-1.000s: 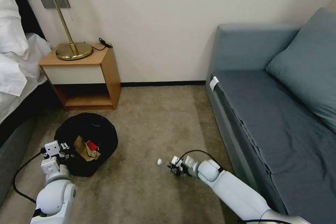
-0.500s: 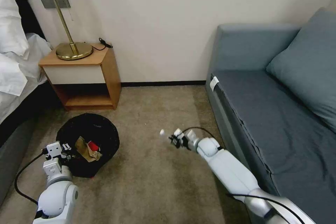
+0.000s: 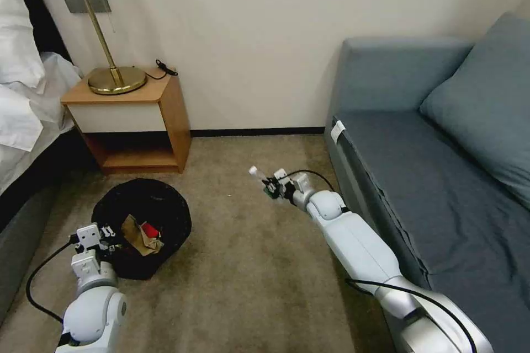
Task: Pick up the trash bin, then pick up the garbage on the floor and place it into the trash bin.
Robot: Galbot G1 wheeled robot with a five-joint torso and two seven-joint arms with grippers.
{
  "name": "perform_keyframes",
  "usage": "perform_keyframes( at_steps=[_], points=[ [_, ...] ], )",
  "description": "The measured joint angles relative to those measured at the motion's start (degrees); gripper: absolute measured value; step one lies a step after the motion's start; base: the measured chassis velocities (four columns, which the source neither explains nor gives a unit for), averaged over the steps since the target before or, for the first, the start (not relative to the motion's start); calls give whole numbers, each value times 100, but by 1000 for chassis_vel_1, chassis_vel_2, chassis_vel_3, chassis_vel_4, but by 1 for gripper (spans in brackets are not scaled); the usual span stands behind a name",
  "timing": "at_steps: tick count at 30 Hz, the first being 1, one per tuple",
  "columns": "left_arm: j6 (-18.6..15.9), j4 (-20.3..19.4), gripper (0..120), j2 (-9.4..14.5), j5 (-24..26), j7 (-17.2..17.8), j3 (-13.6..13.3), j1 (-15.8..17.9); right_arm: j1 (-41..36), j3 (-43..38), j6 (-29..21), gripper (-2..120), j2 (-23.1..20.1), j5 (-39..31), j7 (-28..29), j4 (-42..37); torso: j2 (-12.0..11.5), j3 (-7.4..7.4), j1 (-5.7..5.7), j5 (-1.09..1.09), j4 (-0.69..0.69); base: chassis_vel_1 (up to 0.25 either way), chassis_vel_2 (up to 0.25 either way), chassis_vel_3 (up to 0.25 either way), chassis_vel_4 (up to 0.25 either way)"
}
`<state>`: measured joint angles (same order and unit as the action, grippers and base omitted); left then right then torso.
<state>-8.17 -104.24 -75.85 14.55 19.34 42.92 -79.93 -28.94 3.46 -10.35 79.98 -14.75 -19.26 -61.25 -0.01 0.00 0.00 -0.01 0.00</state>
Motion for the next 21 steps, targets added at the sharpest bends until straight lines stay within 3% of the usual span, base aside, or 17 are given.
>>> perform_keyframes(
  at_steps=[10, 21],
  points=[
    [0, -83, 4, 46, 0, 6, 19, -27, 61, 646, 63, 4, 271, -809, 105, -999, 1, 0, 0, -1, 1, 0, 0, 0, 0],
    [-3, -123, 4, 64, 6, 10, 16, -26, 130, 1414, 281, 4, 714, -1239, 124, -1226, 1, 0, 0, -1, 1, 0, 0, 0, 0]
  ],
)
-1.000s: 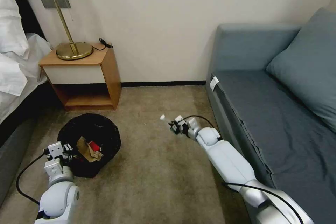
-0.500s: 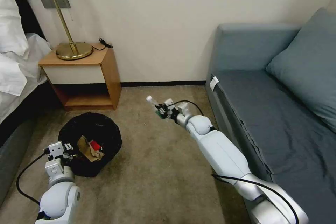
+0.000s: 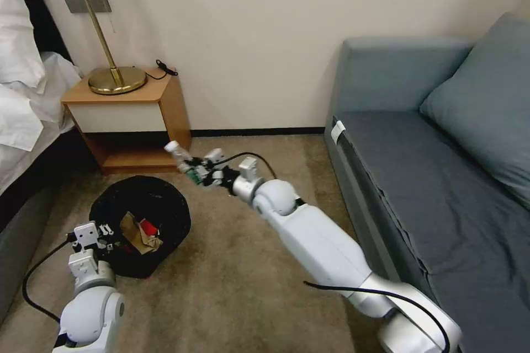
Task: Pick up the trash bin, then pick up the garbage on the floor and place it into the trash bin.
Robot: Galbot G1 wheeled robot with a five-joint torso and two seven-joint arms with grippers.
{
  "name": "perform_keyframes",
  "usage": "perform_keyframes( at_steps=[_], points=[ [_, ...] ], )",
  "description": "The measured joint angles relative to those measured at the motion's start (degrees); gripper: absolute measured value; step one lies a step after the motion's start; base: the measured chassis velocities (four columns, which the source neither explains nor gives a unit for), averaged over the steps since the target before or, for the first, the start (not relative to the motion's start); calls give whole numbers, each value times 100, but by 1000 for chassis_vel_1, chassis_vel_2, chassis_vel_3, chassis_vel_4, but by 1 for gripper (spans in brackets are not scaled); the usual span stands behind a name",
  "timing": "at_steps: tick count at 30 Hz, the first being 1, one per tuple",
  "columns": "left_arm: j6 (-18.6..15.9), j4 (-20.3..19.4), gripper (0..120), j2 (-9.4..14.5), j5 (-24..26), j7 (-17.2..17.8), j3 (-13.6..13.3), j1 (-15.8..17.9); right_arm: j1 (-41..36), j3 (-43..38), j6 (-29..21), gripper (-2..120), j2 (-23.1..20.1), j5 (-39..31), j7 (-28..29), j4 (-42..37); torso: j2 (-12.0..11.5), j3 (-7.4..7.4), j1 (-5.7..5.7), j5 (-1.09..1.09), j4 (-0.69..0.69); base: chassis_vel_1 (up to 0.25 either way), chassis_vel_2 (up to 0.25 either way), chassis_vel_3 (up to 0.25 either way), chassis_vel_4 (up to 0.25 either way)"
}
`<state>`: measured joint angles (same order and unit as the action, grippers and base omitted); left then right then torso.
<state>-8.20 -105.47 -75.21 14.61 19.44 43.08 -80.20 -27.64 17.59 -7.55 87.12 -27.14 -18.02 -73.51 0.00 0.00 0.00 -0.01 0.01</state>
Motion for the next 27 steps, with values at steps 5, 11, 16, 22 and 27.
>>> perform_keyframes(
  at_steps=[5, 11, 16, 22, 27],
  points=[
    [-10, -16, 4, 0, 1, 1, -3, 15, -51, 247, 62, 4, 158, -4, 12, 78, 0, 0, 0, 0, 0, 0, 0, 0, 0],
    [-12, 8, 4, -28, -3, 3, -25, 27, -198, 438, 131, 4, 301, 81, 13, 209, 0, 0, 0, 1, 0, 0, 0, 0, 0],
    [-12, 42, 4, -84, -24, 3, -75, 57, -314, 595, 206, 4, 347, 182, 32, 290, 0, 0, 0, 1, -1, 0, 0, 0, 0],
    [-14, 100, 4, -112, -12, 4, -78, 82, -439, 757, 229, 4, 399, 241, 292, 293, 0, 0, 0, 1, -1, 0, 0, 0, 0],
    [-14, 116, 4, -136, -1, 4, -88, 78, -504, 795, 200, 14, 439, 317, 403, 356, 0, 0, 0, 1, -1, 0, 0, 0, 0]
  ],
)
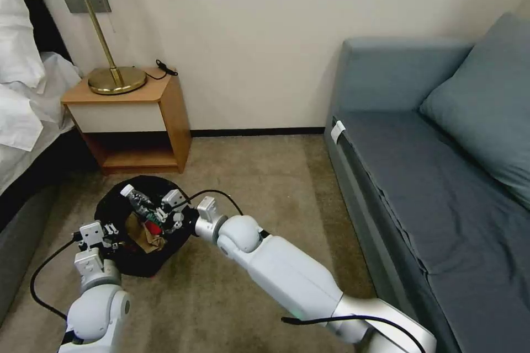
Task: Pick up the trash bin, then pick up the garbage on the floor and place it into the trash bin.
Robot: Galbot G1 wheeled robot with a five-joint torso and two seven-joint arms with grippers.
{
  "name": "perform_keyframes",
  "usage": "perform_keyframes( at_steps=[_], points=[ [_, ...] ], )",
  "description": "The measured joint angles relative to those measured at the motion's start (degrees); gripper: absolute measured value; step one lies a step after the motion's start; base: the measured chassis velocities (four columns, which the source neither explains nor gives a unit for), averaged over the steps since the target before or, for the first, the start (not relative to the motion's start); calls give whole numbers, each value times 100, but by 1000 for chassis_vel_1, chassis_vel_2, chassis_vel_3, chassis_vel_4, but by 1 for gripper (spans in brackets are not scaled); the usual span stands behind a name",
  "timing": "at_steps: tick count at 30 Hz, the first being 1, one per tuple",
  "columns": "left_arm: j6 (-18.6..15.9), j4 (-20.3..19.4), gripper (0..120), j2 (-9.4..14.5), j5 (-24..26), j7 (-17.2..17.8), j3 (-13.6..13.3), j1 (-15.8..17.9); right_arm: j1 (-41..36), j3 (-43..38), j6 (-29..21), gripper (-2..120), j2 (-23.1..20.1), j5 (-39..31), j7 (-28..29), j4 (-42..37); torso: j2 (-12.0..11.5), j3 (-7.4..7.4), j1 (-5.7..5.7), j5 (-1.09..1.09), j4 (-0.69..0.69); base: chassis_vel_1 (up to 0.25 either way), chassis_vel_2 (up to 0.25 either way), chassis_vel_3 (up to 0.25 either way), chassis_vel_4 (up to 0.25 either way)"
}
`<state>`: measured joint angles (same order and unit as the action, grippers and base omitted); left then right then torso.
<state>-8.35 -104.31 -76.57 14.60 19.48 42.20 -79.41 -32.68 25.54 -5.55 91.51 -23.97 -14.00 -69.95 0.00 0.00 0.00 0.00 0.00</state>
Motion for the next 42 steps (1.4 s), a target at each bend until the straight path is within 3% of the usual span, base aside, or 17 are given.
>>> perform_keyframes(
  at_steps=[23, 42],
  points=[
    [5, 3, 4, -8, 32, 3, 5, -38, -60, -104, -14, 96, -97, 124, 138, 56, 0, 0, 0, 1, 0, 0, 0, 0, 0],
    [25, 18, 4, 14, 66, 4, 9, -37, 232, -1096, -13, 100, -133, 46, 484, 417, 0, 0, 0, 1, 0, 0, 0, 0, 0]
  ],
)
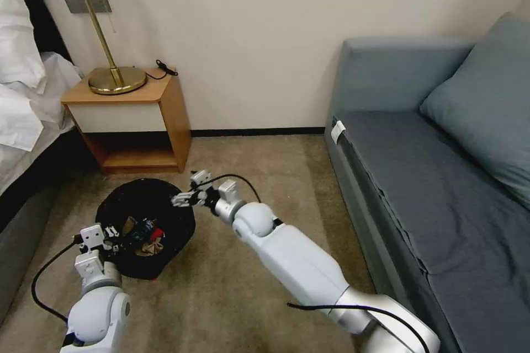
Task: Pick up the trash bin, then pick up the garbage on the floor and place it into the trash bin.
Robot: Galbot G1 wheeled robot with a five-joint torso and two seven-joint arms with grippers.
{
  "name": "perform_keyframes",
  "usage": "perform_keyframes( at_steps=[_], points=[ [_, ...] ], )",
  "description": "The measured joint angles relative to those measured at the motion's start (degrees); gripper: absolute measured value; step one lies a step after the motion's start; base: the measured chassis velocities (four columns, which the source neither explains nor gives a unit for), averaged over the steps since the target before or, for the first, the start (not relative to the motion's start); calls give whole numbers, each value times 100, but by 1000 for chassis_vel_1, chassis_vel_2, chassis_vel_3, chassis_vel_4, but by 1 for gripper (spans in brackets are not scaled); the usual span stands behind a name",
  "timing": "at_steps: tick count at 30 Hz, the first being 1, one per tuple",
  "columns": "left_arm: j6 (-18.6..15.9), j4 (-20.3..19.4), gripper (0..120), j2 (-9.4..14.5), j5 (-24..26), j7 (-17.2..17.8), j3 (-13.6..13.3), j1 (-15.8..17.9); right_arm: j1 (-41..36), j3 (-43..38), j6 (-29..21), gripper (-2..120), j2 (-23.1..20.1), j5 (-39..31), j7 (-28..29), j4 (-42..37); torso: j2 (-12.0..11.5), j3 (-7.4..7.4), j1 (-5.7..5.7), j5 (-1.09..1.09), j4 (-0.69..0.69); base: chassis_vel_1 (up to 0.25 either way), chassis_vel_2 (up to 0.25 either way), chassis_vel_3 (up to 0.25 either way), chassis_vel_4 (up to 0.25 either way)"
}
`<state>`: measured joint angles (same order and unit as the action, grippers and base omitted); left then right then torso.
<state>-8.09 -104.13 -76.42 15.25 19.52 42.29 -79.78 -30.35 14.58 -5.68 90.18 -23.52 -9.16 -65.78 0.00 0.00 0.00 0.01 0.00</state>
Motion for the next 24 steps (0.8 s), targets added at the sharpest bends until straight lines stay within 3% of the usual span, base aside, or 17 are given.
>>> perform_keyframes(
  at_steps=[11, 24],
  points=[
    [31, -41, 4, 27, 59, 3, 25, -58, -24, -842, -5, 100, -280, 103, 463, 335, 0, 0, 0, 1, 1, 0, 0, 0, 0],
    [38, -138, 4, 33, 82, 18, 36, -78, -357, -1522, 9, 100, -551, 442, 581, 524, 0, 0, 0, 0, 0, 0, 0, 0, 0]
  ],
)
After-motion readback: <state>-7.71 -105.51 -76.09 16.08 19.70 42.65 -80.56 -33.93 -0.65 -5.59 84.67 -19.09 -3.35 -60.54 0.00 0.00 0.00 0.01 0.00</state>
